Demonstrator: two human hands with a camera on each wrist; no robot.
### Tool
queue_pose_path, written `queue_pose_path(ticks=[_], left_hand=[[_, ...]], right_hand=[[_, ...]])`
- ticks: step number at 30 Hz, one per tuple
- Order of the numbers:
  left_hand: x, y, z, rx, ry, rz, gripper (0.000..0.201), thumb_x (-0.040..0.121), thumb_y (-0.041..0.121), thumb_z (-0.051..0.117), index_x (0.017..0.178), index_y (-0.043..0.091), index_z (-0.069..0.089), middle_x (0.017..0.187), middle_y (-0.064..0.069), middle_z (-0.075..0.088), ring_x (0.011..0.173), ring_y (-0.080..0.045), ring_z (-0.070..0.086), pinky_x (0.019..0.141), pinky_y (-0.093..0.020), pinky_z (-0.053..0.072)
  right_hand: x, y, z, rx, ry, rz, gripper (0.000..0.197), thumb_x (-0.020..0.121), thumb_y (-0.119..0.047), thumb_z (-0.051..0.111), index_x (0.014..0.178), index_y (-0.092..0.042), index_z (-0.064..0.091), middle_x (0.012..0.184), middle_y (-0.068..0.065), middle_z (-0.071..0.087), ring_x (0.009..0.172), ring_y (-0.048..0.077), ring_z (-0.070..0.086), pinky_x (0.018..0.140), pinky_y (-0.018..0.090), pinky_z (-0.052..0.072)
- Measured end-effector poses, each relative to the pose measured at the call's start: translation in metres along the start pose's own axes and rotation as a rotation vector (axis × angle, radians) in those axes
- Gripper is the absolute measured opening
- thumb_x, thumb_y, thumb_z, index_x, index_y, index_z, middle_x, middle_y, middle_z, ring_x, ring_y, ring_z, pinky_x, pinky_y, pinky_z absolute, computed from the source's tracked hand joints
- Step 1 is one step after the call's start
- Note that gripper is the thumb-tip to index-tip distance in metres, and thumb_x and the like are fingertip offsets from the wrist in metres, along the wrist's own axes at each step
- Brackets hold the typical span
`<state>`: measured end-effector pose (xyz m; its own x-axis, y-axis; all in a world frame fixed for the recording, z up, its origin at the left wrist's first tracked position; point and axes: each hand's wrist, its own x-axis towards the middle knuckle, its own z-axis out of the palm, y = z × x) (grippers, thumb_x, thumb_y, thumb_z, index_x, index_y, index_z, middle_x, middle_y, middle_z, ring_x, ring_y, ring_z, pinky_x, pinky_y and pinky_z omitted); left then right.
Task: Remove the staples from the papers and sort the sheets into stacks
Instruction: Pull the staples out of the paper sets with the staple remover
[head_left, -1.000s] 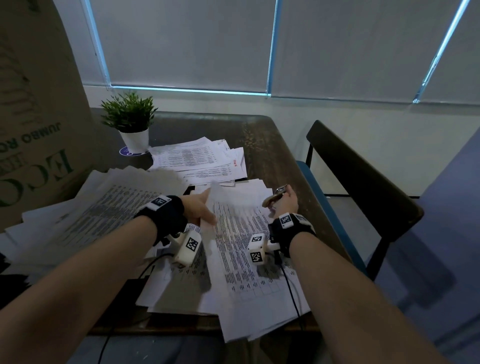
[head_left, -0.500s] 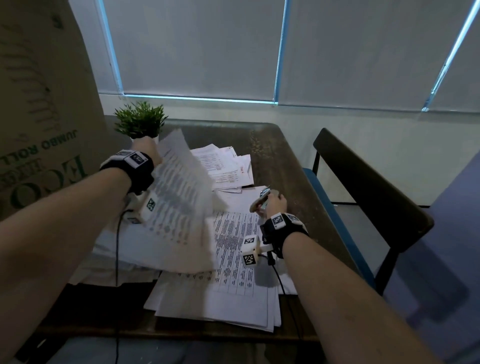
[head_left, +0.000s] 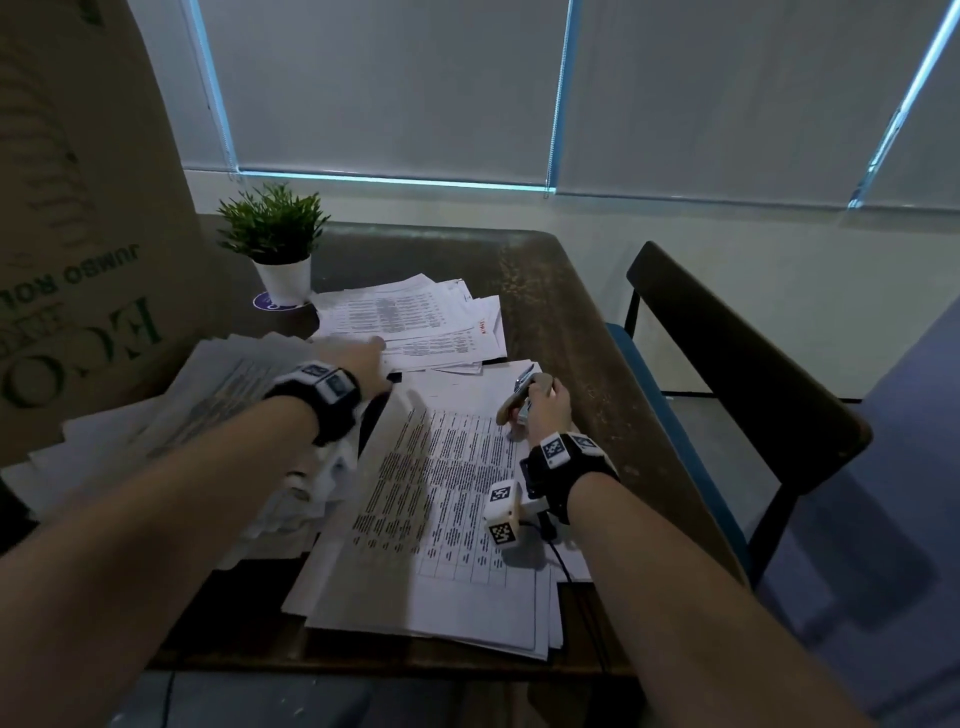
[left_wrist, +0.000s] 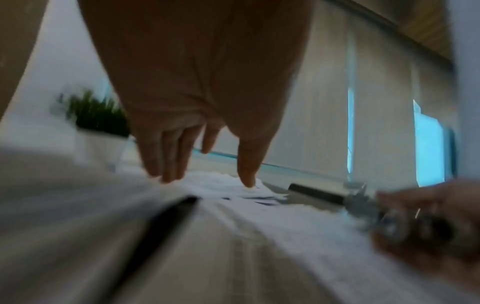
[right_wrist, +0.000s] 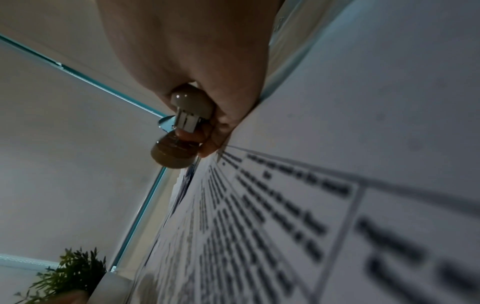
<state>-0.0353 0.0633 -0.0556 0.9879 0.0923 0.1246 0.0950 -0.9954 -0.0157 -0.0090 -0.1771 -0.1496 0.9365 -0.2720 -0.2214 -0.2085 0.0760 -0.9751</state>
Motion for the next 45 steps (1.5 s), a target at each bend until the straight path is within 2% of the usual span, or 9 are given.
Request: queue_pose_path(ticks=[4, 9, 11, 14, 17, 21, 24, 26, 45], left_hand=[[-0.005, 0.046, 0.026, -0.167, -0.329, -0.072, 0.063, 0.091, 0.050, 0.052, 0.125, -0.003, 0.052, 0.116, -0.017, 0.059, 0.109, -0.030, 0.057, 0.086, -0.034, 0.045], [0.007, 0.040, 0.043, -0.546, -0.039, -0.144, 0.018, 0.089, 0.027, 0.061, 0.088, 0.009, 0.059, 0.088, -0.012, 0.063, 0.085, -0.028, 0.059, 0.074, -0.032, 0.046], [0.008, 0.040, 0.042, -0.635, 0.104, -0.123, 0.020, 0.088, 0.021, 0.062, 0.073, 0.012, 0.052, 0.071, -0.006, 0.055, 0.075, -0.026, 0.054, 0.067, -0.028, 0.041], [0.006, 0.045, 0.041, -0.798, 0.153, -0.182, 0.014, 0.093, 0.016, 0.053, 0.083, 0.007, 0.048, 0.080, -0.010, 0.051, 0.076, -0.025, 0.048, 0.067, -0.026, 0.033], [0.005, 0.046, 0.050, -0.834, -0.021, -0.281, 0.026, 0.097, 0.027, 0.045, 0.100, 0.002, 0.052, 0.098, -0.016, 0.055, 0.099, -0.033, 0.056, 0.080, -0.034, 0.042], [0.006, 0.053, 0.071, -0.881, -0.166, -0.328, 0.048, 0.094, 0.017, 0.045, 0.138, -0.001, 0.038, 0.124, -0.027, 0.054, 0.107, -0.039, 0.056, 0.091, -0.042, 0.048], [0.004, 0.055, 0.078, -1.091, -0.200, -0.401, 0.048, 0.083, 0.010, 0.059, 0.127, -0.007, 0.049, 0.103, -0.025, 0.061, 0.085, -0.034, 0.060, 0.070, -0.035, 0.048], [0.005, 0.055, 0.080, -1.198, -0.255, -0.431, 0.044, 0.081, 0.009, 0.068, 0.118, -0.011, 0.055, 0.107, -0.025, 0.062, 0.094, -0.038, 0.062, 0.074, -0.039, 0.048], [0.006, 0.058, 0.065, -0.691, -0.330, -0.323, 0.061, 0.093, 0.038, 0.055, 0.133, -0.007, 0.043, 0.138, -0.018, 0.048, 0.125, -0.029, 0.047, 0.096, -0.029, 0.039]], right_hand=[[-0.012, -0.008, -0.006, -0.061, 0.011, -0.064, 0.054, 0.102, -0.028, 0.047, 0.152, -0.018, 0.029, 0.141, 0.011, 0.050, 0.118, 0.037, 0.057, 0.097, 0.043, 0.050], [-0.026, -0.023, -0.015, -0.209, 0.012, -0.132, 0.043, 0.104, -0.033, 0.040, 0.144, -0.018, 0.042, 0.111, 0.009, 0.057, 0.089, 0.024, 0.055, 0.089, 0.040, 0.052], [-0.030, -0.031, -0.019, -0.277, -0.048, -0.193, 0.043, 0.104, -0.032, 0.042, 0.145, -0.022, 0.042, 0.112, 0.006, 0.054, 0.089, 0.021, 0.053, 0.081, 0.030, 0.046], [-0.031, -0.041, -0.016, -0.372, -0.187, -0.280, 0.045, 0.100, -0.023, 0.050, 0.144, -0.024, 0.045, 0.119, 0.004, 0.054, 0.086, 0.013, 0.058, 0.068, 0.020, 0.045], [-0.032, -0.047, -0.007, -0.464, -0.300, -0.346, 0.043, 0.095, -0.020, 0.056, 0.138, -0.027, 0.052, 0.122, 0.013, 0.058, 0.080, 0.016, 0.057, 0.057, 0.021, 0.046], [-0.037, -0.045, 0.000, -0.728, -0.457, -0.361, 0.045, 0.095, -0.020, 0.056, 0.140, -0.027, 0.051, 0.141, 0.010, 0.050, 0.110, 0.025, 0.057, 0.087, 0.035, 0.051], [-0.042, -0.041, 0.001, -0.888, -0.507, -0.357, 0.049, 0.094, -0.016, 0.055, 0.142, -0.022, 0.048, 0.146, 0.008, 0.048, 0.125, 0.028, 0.051, 0.101, 0.033, 0.043], [-0.046, -0.040, 0.003, -0.934, -0.497, -0.371, 0.049, 0.095, -0.014, 0.053, 0.143, -0.020, 0.047, 0.146, 0.008, 0.049, 0.127, 0.028, 0.049, 0.102, 0.033, 0.042], [-0.047, -0.028, 0.044, -1.096, -0.368, -0.404, 0.046, 0.103, -0.023, 0.040, 0.149, -0.023, 0.036, 0.137, 0.017, 0.055, 0.122, 0.036, 0.052, 0.089, 0.034, 0.043]])
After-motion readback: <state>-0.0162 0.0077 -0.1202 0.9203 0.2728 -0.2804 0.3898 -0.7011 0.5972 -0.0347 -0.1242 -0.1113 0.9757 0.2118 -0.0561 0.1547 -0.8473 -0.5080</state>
